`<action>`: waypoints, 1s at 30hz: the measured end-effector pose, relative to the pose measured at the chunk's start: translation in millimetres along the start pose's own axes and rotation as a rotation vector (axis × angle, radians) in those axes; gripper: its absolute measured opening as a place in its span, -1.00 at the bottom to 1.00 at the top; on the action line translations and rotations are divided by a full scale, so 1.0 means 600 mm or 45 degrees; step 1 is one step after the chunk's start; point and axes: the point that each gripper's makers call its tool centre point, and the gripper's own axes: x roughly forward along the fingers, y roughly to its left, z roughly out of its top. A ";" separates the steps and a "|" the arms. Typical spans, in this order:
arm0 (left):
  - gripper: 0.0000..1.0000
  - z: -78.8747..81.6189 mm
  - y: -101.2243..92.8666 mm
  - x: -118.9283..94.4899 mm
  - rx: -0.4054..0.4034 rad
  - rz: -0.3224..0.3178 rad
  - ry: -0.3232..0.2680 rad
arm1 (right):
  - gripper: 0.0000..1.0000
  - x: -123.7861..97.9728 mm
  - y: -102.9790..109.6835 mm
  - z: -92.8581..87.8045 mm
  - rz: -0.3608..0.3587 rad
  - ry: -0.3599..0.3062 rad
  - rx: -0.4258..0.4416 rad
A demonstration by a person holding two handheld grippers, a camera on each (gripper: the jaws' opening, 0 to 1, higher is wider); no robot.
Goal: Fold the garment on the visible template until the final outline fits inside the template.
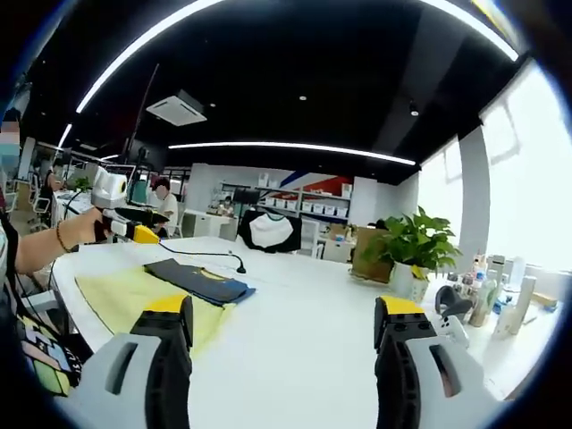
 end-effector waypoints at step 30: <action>0.99 -0.045 0.007 -0.271 0.039 0.279 -0.012 | 0.88 0.035 0.048 -0.027 0.113 0.043 -0.044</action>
